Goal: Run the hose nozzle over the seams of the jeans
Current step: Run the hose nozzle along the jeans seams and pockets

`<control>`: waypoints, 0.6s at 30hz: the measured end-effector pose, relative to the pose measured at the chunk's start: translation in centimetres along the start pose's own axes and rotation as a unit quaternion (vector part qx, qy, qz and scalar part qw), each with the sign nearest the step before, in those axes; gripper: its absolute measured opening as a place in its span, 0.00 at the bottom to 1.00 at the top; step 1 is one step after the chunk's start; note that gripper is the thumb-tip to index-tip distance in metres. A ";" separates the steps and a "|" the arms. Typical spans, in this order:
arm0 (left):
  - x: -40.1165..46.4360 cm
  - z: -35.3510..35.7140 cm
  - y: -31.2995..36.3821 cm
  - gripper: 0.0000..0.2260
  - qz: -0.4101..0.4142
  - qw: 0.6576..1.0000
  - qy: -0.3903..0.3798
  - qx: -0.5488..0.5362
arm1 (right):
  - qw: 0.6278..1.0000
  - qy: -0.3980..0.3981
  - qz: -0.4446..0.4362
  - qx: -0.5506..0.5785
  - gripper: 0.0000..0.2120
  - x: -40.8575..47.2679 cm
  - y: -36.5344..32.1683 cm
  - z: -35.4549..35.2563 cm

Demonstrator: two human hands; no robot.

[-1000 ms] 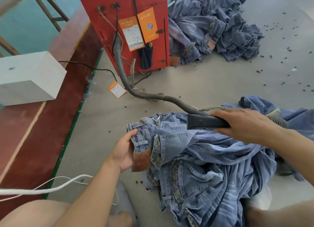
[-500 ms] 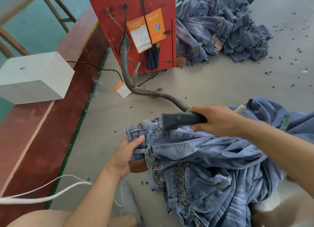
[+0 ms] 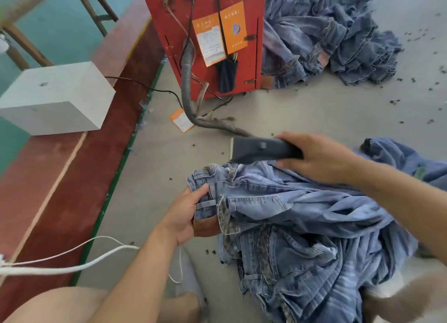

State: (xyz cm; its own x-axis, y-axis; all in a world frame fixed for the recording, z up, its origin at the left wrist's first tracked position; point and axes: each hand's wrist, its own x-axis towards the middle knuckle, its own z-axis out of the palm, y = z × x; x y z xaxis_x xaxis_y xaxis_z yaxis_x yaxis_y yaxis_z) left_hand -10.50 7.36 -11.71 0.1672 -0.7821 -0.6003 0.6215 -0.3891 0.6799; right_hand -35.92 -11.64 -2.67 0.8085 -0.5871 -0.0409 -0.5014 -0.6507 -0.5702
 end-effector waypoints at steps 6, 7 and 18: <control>-0.3 0.8 0.9 0.16 -0.010 0.999 -0.015 -0.032 | 0.978 -0.137 0.060 -0.149 0.12 -1.0 1.8 -1.2; -0.3 1.0 0.9 0.15 -0.010 0.999 -0.019 -0.033 | 0.975 -0.148 0.052 -0.158 0.13 -0.9 1.5 0.0; -0.9 3.7 0.9 0.17 -0.006 0.994 -0.099 0.042 | 0.996 0.066 0.032 -0.045 0.16 -3.6 0.0 -4.0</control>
State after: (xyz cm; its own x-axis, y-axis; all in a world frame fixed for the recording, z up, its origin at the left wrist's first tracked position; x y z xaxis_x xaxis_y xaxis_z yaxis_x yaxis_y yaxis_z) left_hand -12.94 5.85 -8.98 -0.0002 -0.8543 -0.5198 0.5546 -0.4326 0.7108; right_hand -40.05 -11.45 0.81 0.7300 -0.6824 0.0363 -0.5806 -0.6473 -0.4938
